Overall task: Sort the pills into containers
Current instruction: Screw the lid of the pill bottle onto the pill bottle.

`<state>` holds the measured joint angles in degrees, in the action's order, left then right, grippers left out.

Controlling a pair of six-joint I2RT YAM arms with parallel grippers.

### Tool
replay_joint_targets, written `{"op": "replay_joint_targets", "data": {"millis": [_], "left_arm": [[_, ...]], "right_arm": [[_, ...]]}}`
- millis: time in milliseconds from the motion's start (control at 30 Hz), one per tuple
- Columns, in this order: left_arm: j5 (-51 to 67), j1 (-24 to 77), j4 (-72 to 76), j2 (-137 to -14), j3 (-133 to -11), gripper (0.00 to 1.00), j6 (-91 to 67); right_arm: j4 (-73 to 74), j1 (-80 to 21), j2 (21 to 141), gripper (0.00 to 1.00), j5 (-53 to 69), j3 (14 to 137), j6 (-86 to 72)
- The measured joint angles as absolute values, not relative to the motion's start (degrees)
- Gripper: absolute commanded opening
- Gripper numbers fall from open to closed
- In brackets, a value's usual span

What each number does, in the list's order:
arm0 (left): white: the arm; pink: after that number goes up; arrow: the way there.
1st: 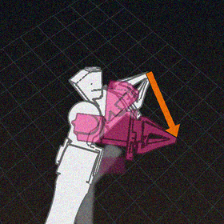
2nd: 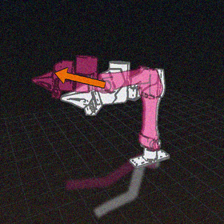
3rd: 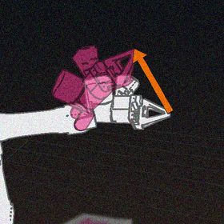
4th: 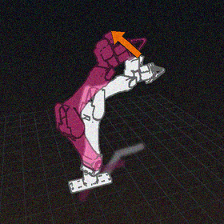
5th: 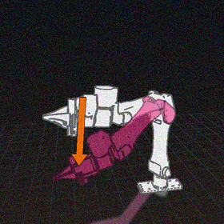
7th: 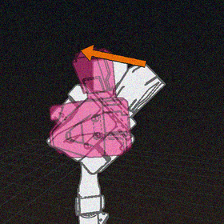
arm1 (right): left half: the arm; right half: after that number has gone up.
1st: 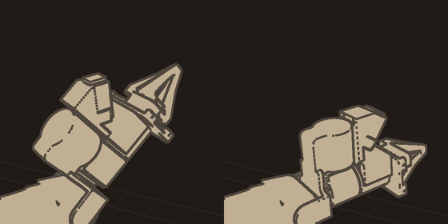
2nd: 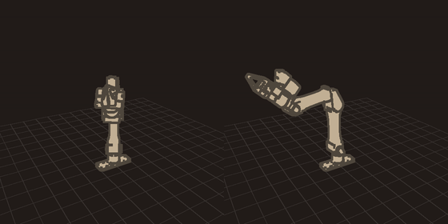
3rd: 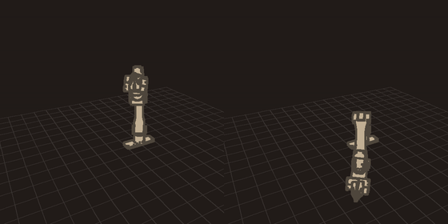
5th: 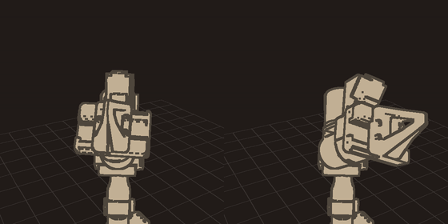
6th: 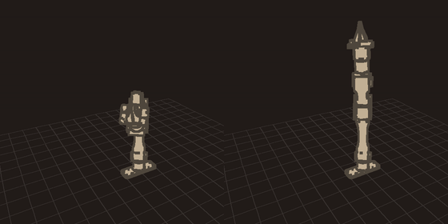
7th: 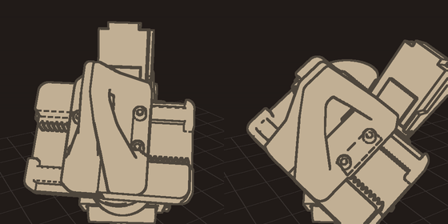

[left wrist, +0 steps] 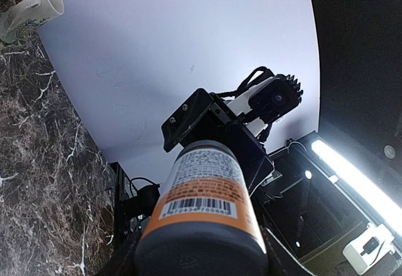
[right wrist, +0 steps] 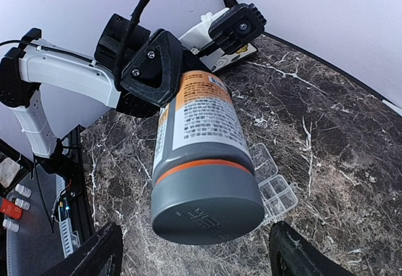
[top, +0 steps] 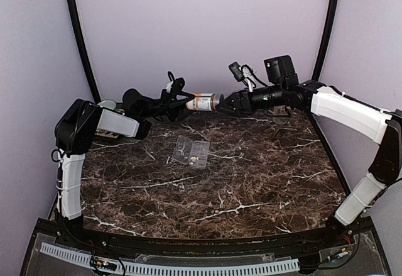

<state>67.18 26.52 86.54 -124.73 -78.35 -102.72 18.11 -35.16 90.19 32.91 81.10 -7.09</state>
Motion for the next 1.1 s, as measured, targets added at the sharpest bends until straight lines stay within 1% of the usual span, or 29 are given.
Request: {"op": "replay_joint_targets", "data": {"millis": [233, 367, 467, 700, 933, 1000, 1100], "left_arm": [[68.0, 26.6, 87.0, -125.1, -79.2, 0.0, -103.3], [68.2, 26.7, 87.4, -125.1, -79.6, 0.0, -103.5], [68.2, 26.8, 87.4, -125.1, -79.6, 0.0, -103.7], [68.4, 26.9, 87.4, -125.1, -79.7, 0.0, -103.8], [68.6, 27.2, 87.4, -125.1, -79.8, 0.0, -103.7], [68.6, 27.2, 87.4, -125.1, -79.8, 0.0, -103.7], [68.6, 27.1, 87.2, -125.1, -79.8, 0.0, -103.3]], "right_arm": [[18.4, -35.3, 91.8, 0.78, 32.8, 83.1, -6.5], [18.7, -35.6, 92.9, 0.75, 32.6, 83.5, -6.2], [19.4, -35.8, 93.1, 0.71, 32.4, 83.7, -6.1], [19.7, -36.0, 93.1, 0.66, 32.1, 83.9, -6.0], [20.8, -36.4, 93.4, 0.54, 31.7, 86.2, -5.7], [21.8, -36.5, 93.8, 0.49, 31.5, 87.2, -5.7], [23.5, -36.6, 94.5, 0.47, 31.3, 88.7, -5.5]]}}
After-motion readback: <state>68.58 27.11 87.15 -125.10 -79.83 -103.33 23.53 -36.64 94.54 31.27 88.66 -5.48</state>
